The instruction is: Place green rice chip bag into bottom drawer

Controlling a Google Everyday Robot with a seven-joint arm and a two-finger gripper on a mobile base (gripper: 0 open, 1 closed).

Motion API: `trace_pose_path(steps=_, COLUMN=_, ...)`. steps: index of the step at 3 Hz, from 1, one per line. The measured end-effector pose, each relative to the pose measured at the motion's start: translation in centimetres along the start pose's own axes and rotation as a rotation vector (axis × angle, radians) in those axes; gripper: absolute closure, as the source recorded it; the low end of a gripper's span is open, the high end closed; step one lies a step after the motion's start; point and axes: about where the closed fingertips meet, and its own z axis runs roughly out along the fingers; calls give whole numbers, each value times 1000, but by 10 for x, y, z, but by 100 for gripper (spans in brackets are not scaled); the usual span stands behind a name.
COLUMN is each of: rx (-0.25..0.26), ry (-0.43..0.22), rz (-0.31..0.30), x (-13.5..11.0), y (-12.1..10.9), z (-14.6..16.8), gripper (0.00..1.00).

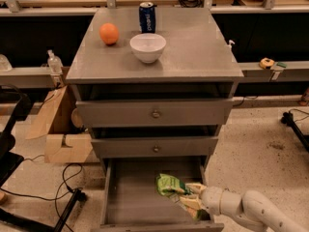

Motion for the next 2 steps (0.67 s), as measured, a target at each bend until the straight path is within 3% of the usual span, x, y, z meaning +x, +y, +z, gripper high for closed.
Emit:
trace_pose_path(steps=1, rx=-16, ry=10, rz=3, x=5, y=-3, z=10, gripper=100)
trace_pose_path(steps=2, rx=-78, ry=33, rz=26, x=31, y=-26, z=61, gripper=100)
